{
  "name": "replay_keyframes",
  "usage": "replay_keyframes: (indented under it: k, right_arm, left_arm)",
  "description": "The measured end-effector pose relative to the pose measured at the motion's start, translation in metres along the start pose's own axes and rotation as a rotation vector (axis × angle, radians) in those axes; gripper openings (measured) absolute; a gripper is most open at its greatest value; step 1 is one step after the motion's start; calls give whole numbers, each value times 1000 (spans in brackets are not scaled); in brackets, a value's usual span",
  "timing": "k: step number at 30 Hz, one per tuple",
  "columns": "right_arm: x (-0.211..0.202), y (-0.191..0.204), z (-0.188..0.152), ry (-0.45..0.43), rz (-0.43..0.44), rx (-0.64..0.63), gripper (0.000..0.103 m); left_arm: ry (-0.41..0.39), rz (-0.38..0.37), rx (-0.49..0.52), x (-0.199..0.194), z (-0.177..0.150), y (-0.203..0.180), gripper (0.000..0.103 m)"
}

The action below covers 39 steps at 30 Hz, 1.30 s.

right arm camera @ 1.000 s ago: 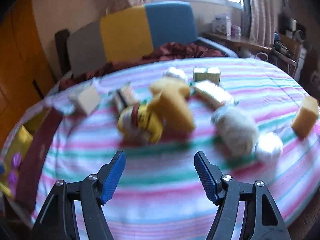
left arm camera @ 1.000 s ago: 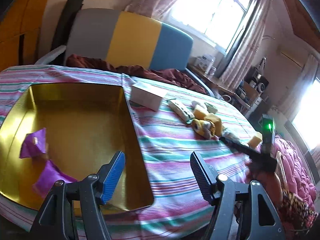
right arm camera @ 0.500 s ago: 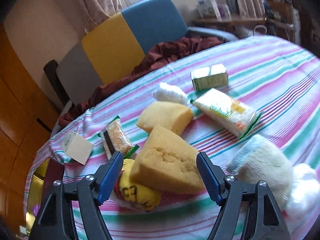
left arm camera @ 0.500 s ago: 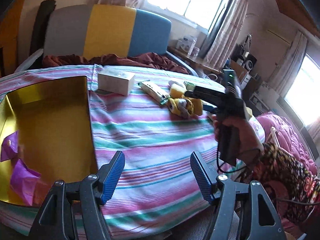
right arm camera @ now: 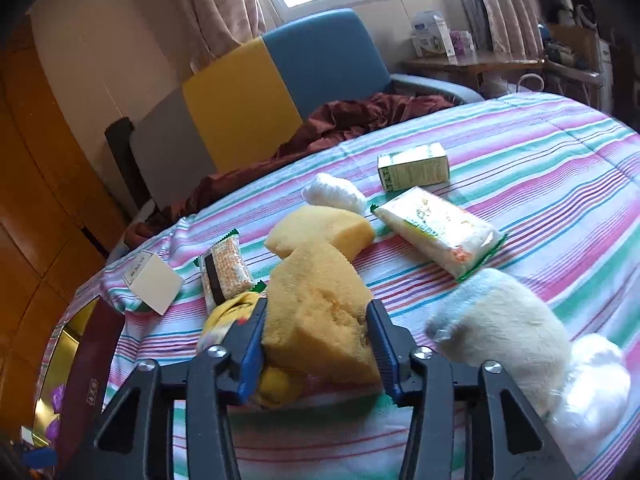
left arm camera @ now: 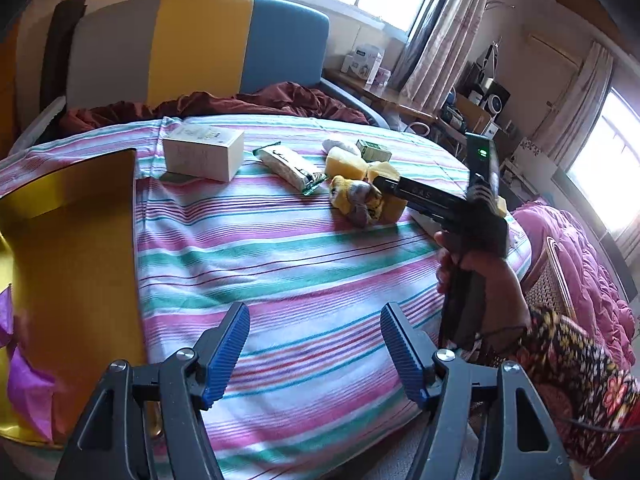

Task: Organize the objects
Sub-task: 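Grasp the yellow sponge with right tool while left grasps yellow sock bundle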

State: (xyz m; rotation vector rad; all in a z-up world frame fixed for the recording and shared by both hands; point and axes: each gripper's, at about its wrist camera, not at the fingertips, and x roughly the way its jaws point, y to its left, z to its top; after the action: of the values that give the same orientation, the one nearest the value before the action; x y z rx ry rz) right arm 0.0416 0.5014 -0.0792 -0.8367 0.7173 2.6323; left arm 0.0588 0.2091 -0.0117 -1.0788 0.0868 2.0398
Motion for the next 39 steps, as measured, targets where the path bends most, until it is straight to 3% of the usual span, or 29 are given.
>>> replay_keyframes:
  k: [5, 14, 18, 23, 27, 36, 38, 39]
  right_arm:
    - [-14, -8, -9, -49, -2, 31, 42]
    - [-27, -20, -19, -94, -80, 74, 31]
    - [-29, -27, -21, -106, -59, 105, 30]
    - [-31, -26, -26, -122, -65, 98, 30]
    - [-31, -28, -28, -128, -60, 107, 30]
    - [-32, -29, -30, -132, -54, 113, 30]
    - [-32, -29, -30, -133, -53, 115, 29]
    - [-32, -29, -30, -132, -53, 116, 29]
  left_arm:
    - [25, -24, -26, 19, 11, -7, 69]
    - [59, 10, -18, 71, 41, -29, 69]
    - [65, 5, -3, 97, 56, -38, 69]
    - [71, 50, 2, 132, 76, -43, 69]
    - [97, 35, -44, 154, 89, -43, 70]
    - [81, -116, -171, 182, 98, -34, 73]
    - [98, -128, -209, 190, 93, -24, 63]
    - [68, -129, -191, 187, 91, -22, 59]
